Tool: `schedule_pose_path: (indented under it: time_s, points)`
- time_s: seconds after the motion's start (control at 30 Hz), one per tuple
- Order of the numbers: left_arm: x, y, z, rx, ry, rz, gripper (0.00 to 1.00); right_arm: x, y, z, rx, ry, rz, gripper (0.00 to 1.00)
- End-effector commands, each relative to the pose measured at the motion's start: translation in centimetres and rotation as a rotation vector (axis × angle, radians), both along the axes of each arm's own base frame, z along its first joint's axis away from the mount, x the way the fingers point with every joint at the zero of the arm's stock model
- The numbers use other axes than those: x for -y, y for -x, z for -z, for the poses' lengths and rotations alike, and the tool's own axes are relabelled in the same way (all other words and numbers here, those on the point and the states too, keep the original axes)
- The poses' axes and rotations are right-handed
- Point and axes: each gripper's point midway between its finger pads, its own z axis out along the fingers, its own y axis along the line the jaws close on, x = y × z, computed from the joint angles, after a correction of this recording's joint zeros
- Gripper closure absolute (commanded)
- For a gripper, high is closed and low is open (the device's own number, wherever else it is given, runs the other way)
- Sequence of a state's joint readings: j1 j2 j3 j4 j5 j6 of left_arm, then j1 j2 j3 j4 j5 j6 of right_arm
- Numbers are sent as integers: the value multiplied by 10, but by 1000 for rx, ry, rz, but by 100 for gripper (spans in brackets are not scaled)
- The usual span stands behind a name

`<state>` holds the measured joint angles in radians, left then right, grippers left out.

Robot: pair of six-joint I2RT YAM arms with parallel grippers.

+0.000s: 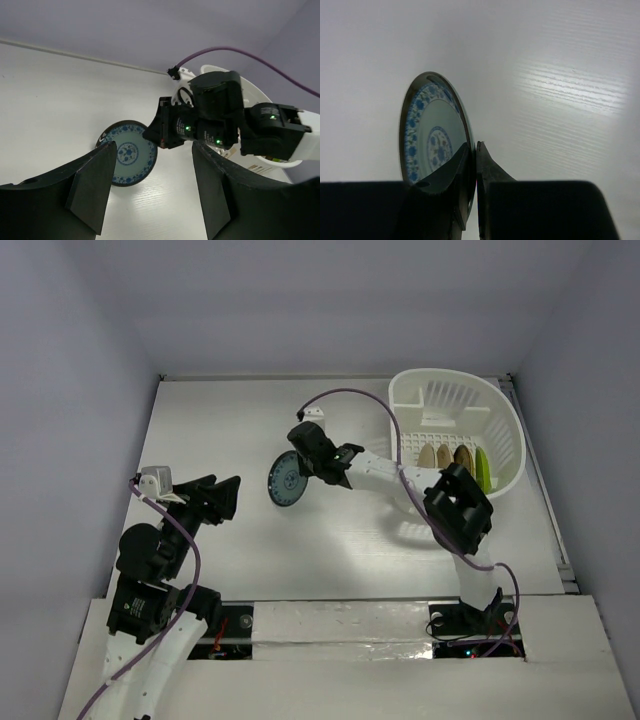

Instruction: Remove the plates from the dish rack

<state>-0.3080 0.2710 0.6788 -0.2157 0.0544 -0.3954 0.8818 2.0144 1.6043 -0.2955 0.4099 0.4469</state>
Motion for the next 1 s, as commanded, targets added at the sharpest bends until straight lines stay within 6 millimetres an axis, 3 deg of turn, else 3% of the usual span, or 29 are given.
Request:
schedule_pose_path:
  time_s: [0.0, 0.13, 0.2, 0.23, 0.33, 0.6, 0.73, 0.77, 0.83, 0.87, 0.93, 0.97]
  points:
    - [2, -1, -6, 22, 12, 8, 42, -21, -23, -38, 95, -169, 59, 100]
    - [3, -1, -6, 20, 11, 9, 42, -14, -21, -1, 48, -126, 100, 100]
    - [3, -1, -6, 20, 11, 9, 42, -11, -19, 9, 37, -124, 114, 93]
    - [3, -2, -5, 19, 11, 9, 42, -6, -15, 20, 23, -110, 120, 84]
    - [3, -2, -5, 19, 11, 14, 42, -1, -10, 34, 3, -100, 131, 73]
    - [4, -2, -5, 16, 10, 14, 42, 8, 0, 55, -39, -70, 131, 71]
    - [4, -2, -4, 13, 9, 15, 42, 12, 2, 42, -23, -78, 127, 63]
    - [4, -3, -4, 11, 8, 14, 42, 12, 3, 20, 4, -108, 118, 60]
    - [4, -3, -4, 11, 8, 14, 42, 18, 7, -1, 30, -128, 107, 54]
    - [4, -3, -3, 10, 8, 12, 42, 25, 10, -35, 81, -158, 103, 53]
    - [4, -3, -4, 10, 8, 14, 42, 44, 15, -59, 127, -146, 121, 55]
    - [4, -3, -3, 10, 6, 17, 42, 61, 20, -91, 186, -149, 142, 60]
